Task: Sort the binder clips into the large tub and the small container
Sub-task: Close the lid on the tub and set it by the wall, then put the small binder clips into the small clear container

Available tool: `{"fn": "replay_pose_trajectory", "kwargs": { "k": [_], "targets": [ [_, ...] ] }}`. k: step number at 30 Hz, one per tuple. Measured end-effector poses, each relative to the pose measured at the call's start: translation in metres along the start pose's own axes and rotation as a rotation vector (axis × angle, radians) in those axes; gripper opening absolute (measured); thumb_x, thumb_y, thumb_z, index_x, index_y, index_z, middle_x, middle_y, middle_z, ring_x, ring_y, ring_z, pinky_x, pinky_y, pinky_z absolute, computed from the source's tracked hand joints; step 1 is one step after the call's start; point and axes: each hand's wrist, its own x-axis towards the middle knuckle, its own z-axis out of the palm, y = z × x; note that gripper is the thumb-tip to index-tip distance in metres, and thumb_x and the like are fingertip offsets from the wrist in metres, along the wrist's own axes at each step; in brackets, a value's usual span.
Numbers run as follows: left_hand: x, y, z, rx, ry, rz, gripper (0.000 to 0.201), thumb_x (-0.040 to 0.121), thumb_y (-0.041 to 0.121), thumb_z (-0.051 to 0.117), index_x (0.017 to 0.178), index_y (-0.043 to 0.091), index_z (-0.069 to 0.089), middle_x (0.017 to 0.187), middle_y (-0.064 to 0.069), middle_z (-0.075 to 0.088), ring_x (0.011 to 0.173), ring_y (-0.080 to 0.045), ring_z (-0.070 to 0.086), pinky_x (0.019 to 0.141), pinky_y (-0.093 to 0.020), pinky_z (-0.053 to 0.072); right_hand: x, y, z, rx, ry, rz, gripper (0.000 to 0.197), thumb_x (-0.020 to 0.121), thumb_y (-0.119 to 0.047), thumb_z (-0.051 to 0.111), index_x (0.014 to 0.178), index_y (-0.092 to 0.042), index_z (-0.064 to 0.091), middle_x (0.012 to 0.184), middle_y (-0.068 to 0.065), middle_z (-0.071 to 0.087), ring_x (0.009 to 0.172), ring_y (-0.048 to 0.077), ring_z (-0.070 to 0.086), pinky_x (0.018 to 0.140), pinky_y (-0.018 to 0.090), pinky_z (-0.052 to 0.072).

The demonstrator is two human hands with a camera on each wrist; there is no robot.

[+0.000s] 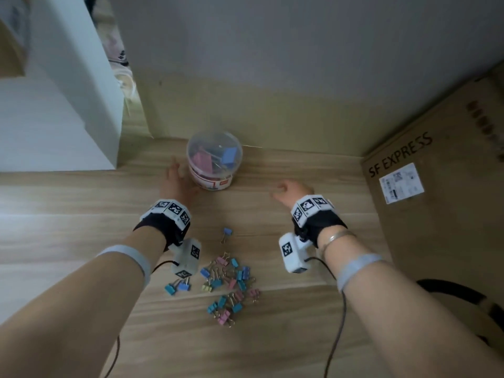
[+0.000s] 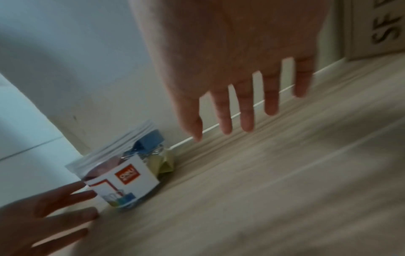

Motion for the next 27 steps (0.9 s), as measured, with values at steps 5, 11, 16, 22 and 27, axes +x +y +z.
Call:
{"fn": "replay_pose_trajectory", "kwargs": {
  "k": [5,11,16,22,27],
  "targets": [
    [-0.028,-0.002,0.013,0.272,0.030,0.027,0.039,0.091,0.006,0.045,0.130,0.002,0.048,0.137,-0.021,0.044,0.121,-0.036,0.047,0.102,-0.039,0.038,-0.034,0.048,0.016,-0.188,-0.280,0.089,0.080,0.067,-0.054,0.071,0.135,-0.032,0.036,0.140,0.010,0.033,0.124,0.035,0.046,0.103,0.046,0.042],
    [-0.068,-0.016,0.040,0.616,-0.307,0.246,0.044,0.088,0.019,0.056,0.132,0.016,0.049,0.136,-0.013,0.043,0.119,-0.035,0.047,0.103,-0.035,0.039,-0.063,0.052,0.044,-0.126,-0.162,0.003,0.049,0.067,-0.032,0.073,0.109,-0.025,0.048,0.118,0.008,0.049,0.096,0.029,0.058,0.085,0.035,0.051],
    [-0.097,-0.027,0.047,0.746,-0.365,0.346,0.035,0.095,0.022,0.042,0.128,0.017,0.054,0.136,-0.008,0.047,0.121,-0.033,0.043,0.099,-0.036,0.039,-0.077,0.012,0.055,0.016,-0.009,-0.249,0.053,0.076,-0.032,0.070,0.123,-0.024,0.048,0.128,0.007,0.052,0.117,0.031,0.049,0.100,0.037,0.042],
    [-0.113,-0.042,0.036,0.780,-0.456,0.330,0.035,0.096,0.018,0.041,0.128,0.016,0.054,0.136,-0.009,0.046,0.123,-0.032,0.042,0.103,-0.035,0.039,-0.093,0.004,0.076,0.089,0.139,-0.308,0.059,0.082,-0.041,0.065,0.133,-0.026,0.041,0.140,0.005,0.040,0.125,0.028,0.042,0.103,0.039,0.040],
    [-0.129,-0.049,0.029,0.867,-0.482,0.366,0.051,0.087,0.034,0.054,0.136,0.023,0.044,0.138,-0.004,0.042,0.125,-0.030,0.038,0.104,-0.036,0.038,-0.124,0.026,0.093,0.037,0.147,-0.505,0.022,0.089,-0.030,0.057,0.107,-0.017,0.056,0.121,0.002,0.052,0.075,0.013,0.055,0.075,0.029,0.055]
  ]
}}
